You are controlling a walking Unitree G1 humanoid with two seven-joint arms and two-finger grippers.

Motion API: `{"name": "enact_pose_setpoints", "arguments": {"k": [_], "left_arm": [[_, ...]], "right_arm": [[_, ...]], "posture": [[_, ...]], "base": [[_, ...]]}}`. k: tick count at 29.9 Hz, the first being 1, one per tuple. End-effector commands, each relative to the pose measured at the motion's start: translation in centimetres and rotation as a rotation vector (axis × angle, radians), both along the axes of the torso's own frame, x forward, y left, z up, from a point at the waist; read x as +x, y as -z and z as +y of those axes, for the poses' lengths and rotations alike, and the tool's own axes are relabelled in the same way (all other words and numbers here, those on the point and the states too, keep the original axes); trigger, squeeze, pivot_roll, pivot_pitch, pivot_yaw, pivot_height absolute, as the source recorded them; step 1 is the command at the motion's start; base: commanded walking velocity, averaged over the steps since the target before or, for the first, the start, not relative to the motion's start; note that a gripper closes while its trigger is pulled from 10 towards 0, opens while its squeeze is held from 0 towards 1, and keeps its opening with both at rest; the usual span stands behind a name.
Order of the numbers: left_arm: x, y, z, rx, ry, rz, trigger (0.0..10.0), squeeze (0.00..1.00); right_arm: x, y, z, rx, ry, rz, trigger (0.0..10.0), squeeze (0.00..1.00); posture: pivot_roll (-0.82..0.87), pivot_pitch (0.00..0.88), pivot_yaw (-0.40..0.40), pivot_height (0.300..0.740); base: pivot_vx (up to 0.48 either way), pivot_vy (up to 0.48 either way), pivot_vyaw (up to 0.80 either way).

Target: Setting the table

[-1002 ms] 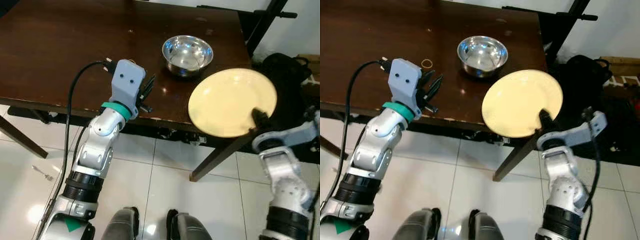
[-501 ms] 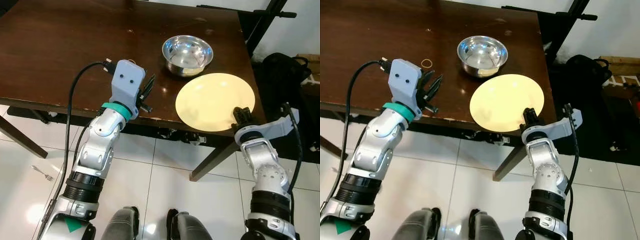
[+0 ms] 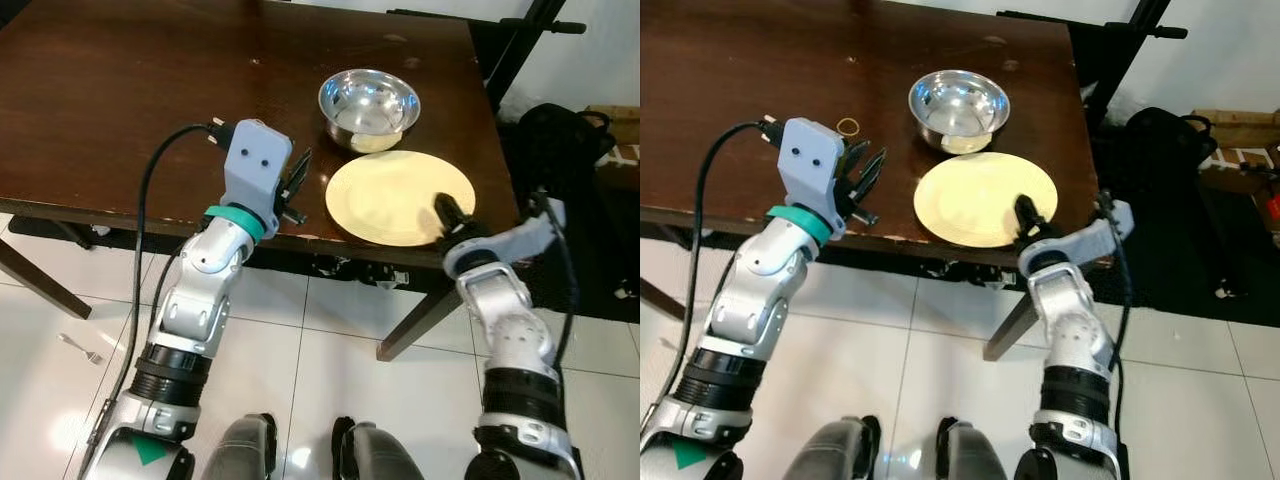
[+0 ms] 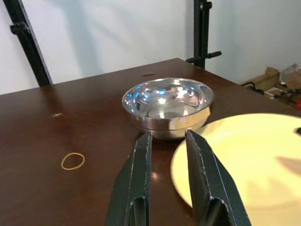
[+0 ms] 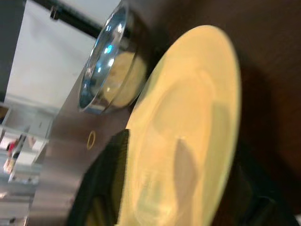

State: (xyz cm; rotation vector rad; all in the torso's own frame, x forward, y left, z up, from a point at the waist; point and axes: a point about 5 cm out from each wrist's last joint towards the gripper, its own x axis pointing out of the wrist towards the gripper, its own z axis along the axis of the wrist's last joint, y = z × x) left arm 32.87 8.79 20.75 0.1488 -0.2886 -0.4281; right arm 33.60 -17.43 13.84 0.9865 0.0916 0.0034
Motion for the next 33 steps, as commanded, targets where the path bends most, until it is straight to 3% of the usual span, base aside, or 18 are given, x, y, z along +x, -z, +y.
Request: {"name": "enact_pose_setpoints", "arguments": {"k": [1,2,3,4,5,8,16,19,24,27,33], "left_arm": [[-0.3,0.2,0.1,0.004,-0.002,0.004,10.0,0.0],[-0.3,0.2,0.1,0.003,-0.003,0.004,10.0,0.0],[-0.3,0.3,0.2,0.004,-0.005,0.004,10.0,0.0],[-0.3,0.3,0.2,0.004,-0.006,0.005,10.0,0.0],[-0.3,0.3,0.2,0.004,-0.006,0.005,10.0,0.0],[-0.3,0.4,0.1,0.003,-0.005,0.008,10.0,0.0],[-0.3,0.4,-0.2,-0.003,0.006,0.01,10.0,0.0],[-0.3,0.4,-0.3,-0.003,0.011,0.01,10.0,0.0],[-0.3,0.3,-0.3,-0.002,0.012,0.01,10.0,0.0],[-0.3,0.4,-0.3,-0.003,0.01,0.01,10.0,0.0],[-0.4,0.4,-0.2,-0.002,0.009,0.012,10.0,0.0]], "right_arm": [[0.0,0.2,0.1,-0.034,-0.01,0.01,10.0,0.65],[0.1,0.1,0.1,-0.052,-0.011,0.007,10.0,0.65],[0.0,0.0,-0.1,-0.136,-0.013,0.008,10.0,0.18],[-0.1,-0.1,-0.3,-0.203,-0.013,0.009,10.0,0.0],[-0.1,-0.1,-0.3,-0.203,-0.013,0.009,10.0,0.0],[-0.8,0.0,-1.5,-0.364,0.001,0.026,10.0,0.0],[-2.0,0.7,-4.3,-0.543,0.039,0.063,10.0,0.0],[-2.6,0.6,-5.2,-0.668,0.028,0.061,10.0,0.0],[-2.7,0.0,-5.5,-0.707,0.023,0.024,10.0,0.0],[-2.8,-1.5,-6.0,-0.693,0.056,-0.065,10.0,0.0],[-3.0,-2.0,-6.3,-0.724,0.061,-0.103,10.0,0.0]], "posture": [[0.14,0.09,-0.02,0.74],[0.14,0.09,-0.02,0.74],[0.14,0.09,-0.021,0.74],[0.14,0.09,-0.021,0.74],[0.14,0.09,-0.021,0.74],[0.13,0.093,-0.02,0.74],[0.11,0.096,-0.013,0.74],[0.11,0.098,-0.013,0.74],[0.11,0.098,-0.015,0.74],[0.11,0.097,-0.016,0.74],[0.11,0.098,-0.013,0.74]], "base": [[0.0,0.0,0.0],[0.0,0.0,0.0],[0.0,0.0,0.0],[0.0,0.0,0.0],[0.0,0.0,0.0],[0.0,0.0,0.0],[0.0,0.0,0.0],[0.0,0.0,0.0],[0.0,0.0,0.0],[0.0,0.0,0.0],[0.0,0.0,0.0]]}}
